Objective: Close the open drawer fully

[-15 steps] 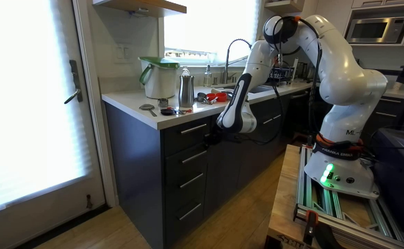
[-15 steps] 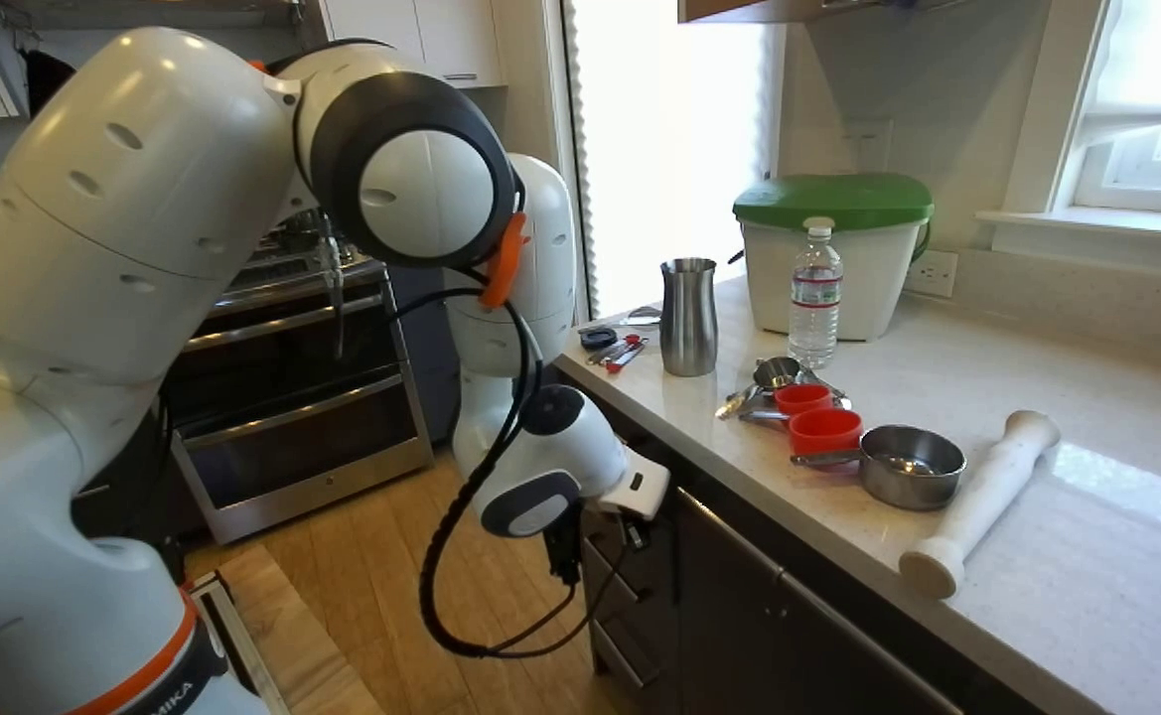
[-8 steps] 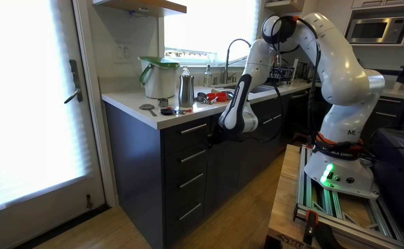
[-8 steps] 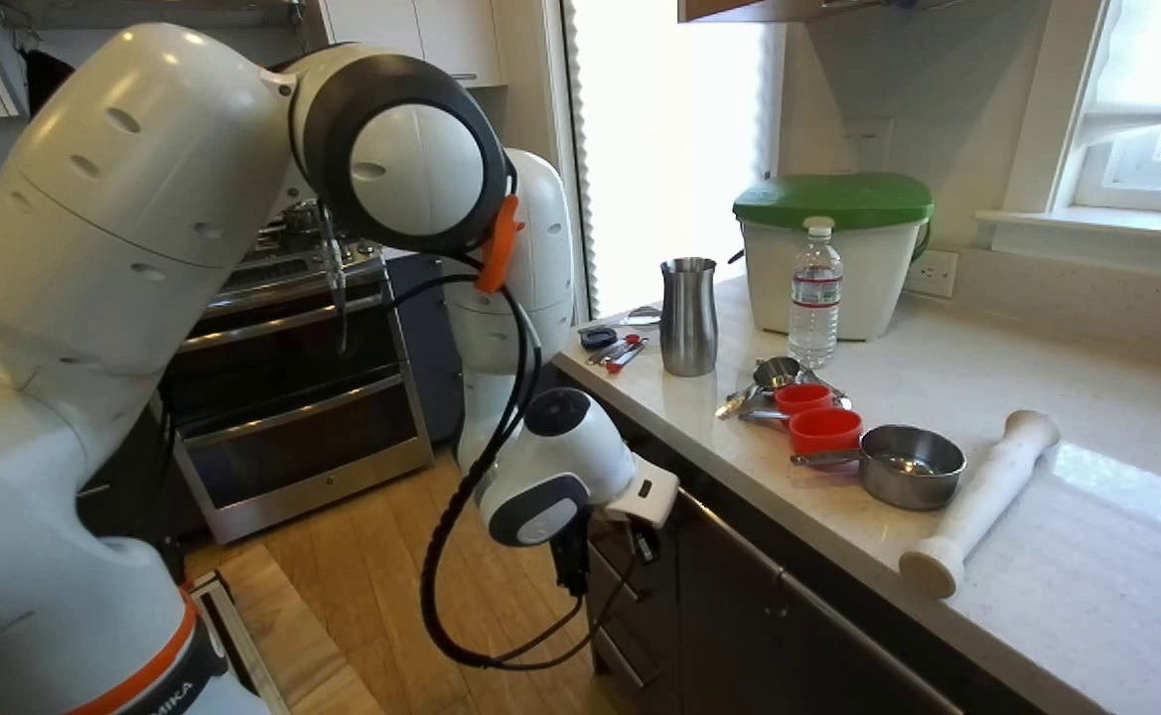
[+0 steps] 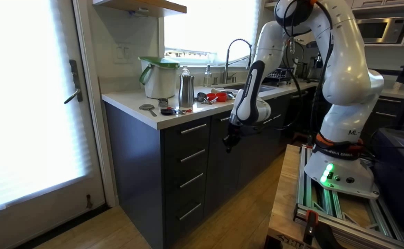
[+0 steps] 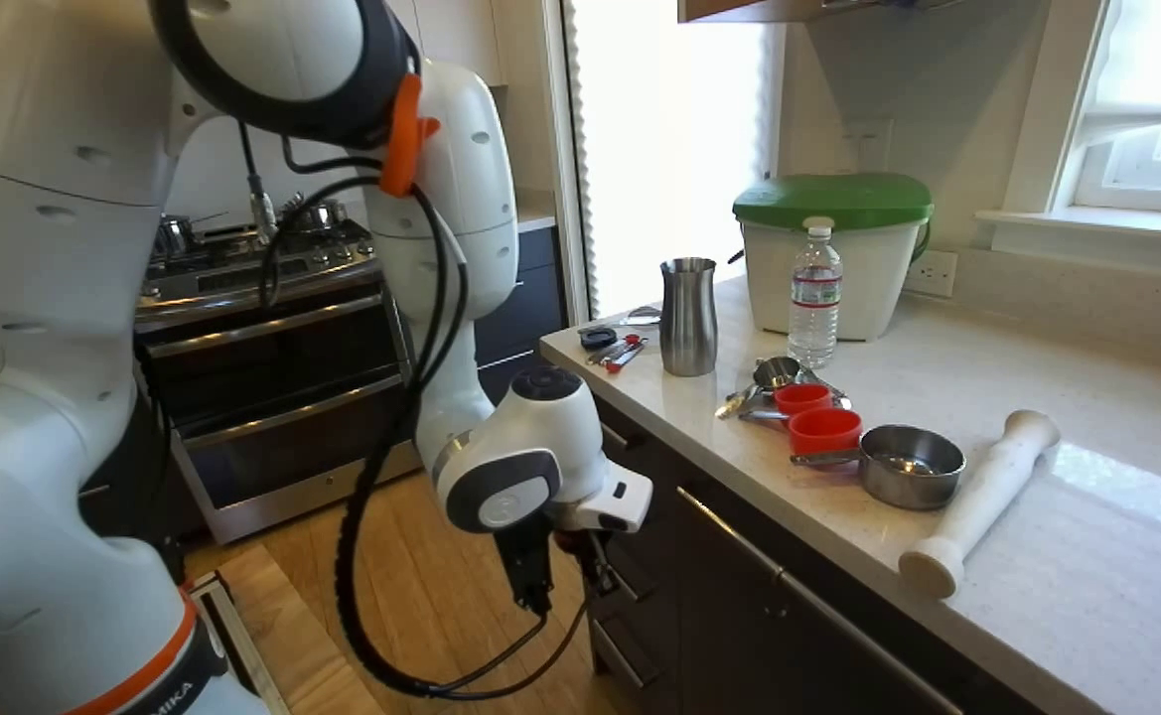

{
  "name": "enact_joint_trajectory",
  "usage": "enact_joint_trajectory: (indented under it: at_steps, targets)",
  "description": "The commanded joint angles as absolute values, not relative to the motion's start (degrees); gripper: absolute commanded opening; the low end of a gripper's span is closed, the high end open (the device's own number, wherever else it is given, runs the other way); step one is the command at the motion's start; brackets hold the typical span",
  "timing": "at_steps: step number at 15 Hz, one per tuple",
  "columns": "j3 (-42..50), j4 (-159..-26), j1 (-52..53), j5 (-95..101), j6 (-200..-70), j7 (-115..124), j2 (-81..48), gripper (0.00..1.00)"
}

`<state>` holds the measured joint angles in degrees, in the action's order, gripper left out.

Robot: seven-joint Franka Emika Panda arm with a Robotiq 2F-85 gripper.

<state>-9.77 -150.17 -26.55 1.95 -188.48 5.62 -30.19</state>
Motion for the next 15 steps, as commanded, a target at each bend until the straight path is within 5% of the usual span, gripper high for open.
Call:
enact_joint_trajectory:
  at_steps: [1,2,12,15]
  targets:
    - [-9.16,-162.6,-24.5,3.11,-181.5,1.25,-16.1,0.26]
    - [-9.17,-165.09,-23.61,2.74,-179.96,0.29,-13.1,0.27]
    - [-2.12,-157.16,-5.17,3.12,-152.68,2.66,4.15,0.99]
    - [-2.82,-160.07,-3.24,2.02,-145.74,4.79,13.88,1.0]
